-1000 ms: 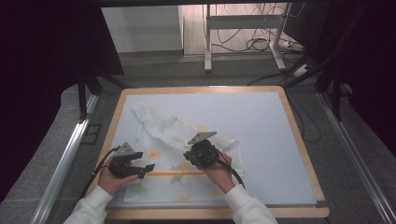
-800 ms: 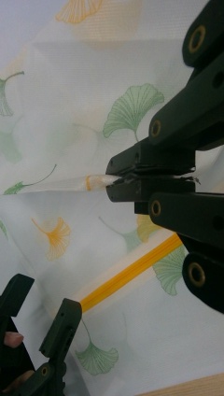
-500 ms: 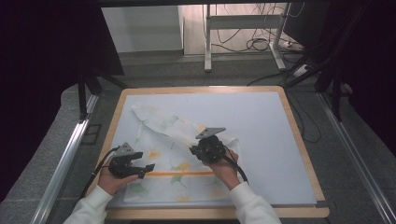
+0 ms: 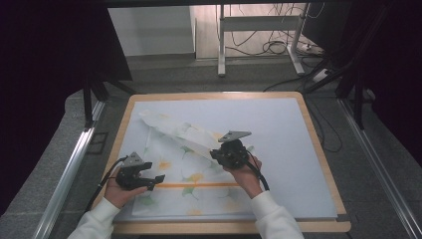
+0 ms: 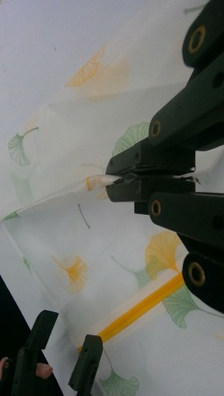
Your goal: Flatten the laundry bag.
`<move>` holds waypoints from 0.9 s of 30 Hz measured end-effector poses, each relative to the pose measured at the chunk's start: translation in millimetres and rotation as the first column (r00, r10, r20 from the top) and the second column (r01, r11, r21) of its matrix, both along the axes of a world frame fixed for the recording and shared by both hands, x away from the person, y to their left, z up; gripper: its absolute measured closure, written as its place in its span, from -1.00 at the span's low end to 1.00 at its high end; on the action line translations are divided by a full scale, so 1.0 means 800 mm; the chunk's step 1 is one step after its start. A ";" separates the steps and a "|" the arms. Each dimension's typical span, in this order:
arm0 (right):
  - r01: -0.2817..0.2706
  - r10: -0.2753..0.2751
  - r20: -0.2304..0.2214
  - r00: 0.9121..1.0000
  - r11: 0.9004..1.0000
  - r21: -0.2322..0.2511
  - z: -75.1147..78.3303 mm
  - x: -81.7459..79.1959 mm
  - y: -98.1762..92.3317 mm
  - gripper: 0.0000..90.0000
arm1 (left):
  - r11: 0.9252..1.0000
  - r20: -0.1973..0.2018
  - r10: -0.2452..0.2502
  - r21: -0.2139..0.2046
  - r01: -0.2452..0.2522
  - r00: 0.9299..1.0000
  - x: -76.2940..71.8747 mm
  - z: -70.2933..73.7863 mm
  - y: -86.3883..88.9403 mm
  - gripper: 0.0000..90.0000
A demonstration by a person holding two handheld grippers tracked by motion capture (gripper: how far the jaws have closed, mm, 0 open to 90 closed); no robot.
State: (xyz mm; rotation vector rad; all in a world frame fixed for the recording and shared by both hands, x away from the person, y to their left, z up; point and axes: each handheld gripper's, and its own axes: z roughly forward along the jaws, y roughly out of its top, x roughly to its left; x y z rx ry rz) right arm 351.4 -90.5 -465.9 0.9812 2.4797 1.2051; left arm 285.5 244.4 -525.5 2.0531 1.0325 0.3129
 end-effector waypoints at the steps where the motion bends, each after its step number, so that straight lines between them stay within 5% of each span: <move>1: 0.002 -0.002 0.005 1.000 1.000 0.002 0.000 0.001 -0.002 0.91 | 1.000 0.000 0.000 0.000 0.000 1.000 0.000 0.000 0.000 -0.47; 27: 0.077 -0.078 0.010 0.997 0.996 0.044 0.013 0.028 -0.041 0.92 | 1.000 -0.004 0.005 -0.011 -0.006 1.000 0.000 0.001 0.000 -0.48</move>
